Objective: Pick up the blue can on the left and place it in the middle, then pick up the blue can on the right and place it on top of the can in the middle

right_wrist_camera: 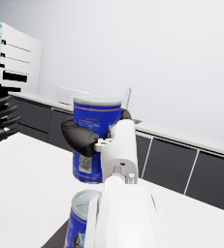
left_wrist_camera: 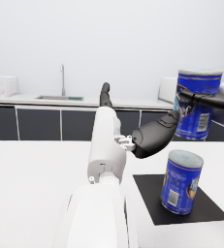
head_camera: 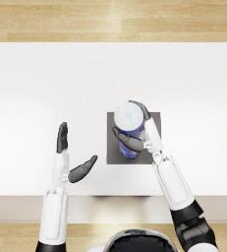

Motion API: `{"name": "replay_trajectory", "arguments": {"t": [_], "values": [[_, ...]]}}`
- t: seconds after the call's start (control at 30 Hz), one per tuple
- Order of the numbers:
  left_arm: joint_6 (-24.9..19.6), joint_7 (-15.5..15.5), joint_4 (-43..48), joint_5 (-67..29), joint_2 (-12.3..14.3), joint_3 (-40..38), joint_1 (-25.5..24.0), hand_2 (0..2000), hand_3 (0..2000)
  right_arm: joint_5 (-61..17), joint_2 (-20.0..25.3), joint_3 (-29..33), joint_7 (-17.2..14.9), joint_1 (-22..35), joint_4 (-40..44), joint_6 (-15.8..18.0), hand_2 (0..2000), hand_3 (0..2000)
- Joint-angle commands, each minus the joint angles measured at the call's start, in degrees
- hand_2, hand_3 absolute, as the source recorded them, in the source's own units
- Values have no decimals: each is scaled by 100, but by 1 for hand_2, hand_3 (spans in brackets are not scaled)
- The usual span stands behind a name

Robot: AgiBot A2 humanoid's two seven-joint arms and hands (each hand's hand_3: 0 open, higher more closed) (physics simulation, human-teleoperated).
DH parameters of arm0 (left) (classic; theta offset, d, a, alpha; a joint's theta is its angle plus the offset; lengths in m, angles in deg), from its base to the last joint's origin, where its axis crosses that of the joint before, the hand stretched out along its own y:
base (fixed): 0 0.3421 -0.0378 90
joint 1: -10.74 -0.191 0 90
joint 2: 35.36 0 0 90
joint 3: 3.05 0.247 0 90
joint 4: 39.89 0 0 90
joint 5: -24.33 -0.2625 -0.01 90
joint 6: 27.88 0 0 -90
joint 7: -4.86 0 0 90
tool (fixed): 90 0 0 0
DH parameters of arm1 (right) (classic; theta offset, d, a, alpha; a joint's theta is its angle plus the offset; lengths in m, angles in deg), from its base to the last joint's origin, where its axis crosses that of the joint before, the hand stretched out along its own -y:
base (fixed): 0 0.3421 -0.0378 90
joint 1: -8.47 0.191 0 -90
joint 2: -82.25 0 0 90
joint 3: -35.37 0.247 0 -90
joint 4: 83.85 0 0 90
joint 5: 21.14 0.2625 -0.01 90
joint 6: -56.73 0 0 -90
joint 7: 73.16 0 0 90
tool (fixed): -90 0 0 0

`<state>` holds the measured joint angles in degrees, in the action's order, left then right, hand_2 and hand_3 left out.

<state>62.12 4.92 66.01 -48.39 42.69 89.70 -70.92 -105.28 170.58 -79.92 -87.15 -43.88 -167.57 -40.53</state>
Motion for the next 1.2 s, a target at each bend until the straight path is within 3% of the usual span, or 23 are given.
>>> {"name": "replay_trajectory", "arguments": {"t": [0.03, 0.27, 0.3, 0.33, 0.4, 0.43, 0.73, 0.77, 0.8, 1.2], "values": [[0, -2, 136, 0, 9, -188, 11, 0, 0, 0, 12, -40, -4, -4, 158, -19, 2000, 1520], [0, -6, 128, -1, 73, -63, 47, 0, 0, 1, 29, 87, 3, -143, 341, -47, 2000, 1520], [0, -6, 128, 0, 82, -68, 47, 0, 0, 1, 21, 100, 12, -182, 356, -31, 639, 1193], [0, -6, 128, -1, 90, -73, 46, 0, 0, 1, 24, 101, 18, -204, 373, -143, 0, 867], [0, -7, 164, -1, 104, -89, 36, 0, 0, -1, 21, 98, 7, -254, 366, -471, 0, 213], [0, -7, 164, -1, 113, -95, 35, 0, 0, -2, 27, 111, 10, -258, 317, -580, 0, 0], [0, -7, 192, 0, 209, 27, 167, 0, 0, -2, 137, 308, 3, -233, -238, -852, 0, 0], [0, -7, 204, 0, 221, 42, 181, 0, 0, -2, -1310, -1420, 13, 673, -269, -856, 0, 0], [0, -7, 240, 0, 227, 32, 171, 0, 0, 1, -202, -3, 20, 0, -300, -870, 0, 0], [0, -7, 495, 0, 392, 85, 490, 0, 0, -2, 34, 647, 3, 178, -1299, -864, 0, 0]]}}
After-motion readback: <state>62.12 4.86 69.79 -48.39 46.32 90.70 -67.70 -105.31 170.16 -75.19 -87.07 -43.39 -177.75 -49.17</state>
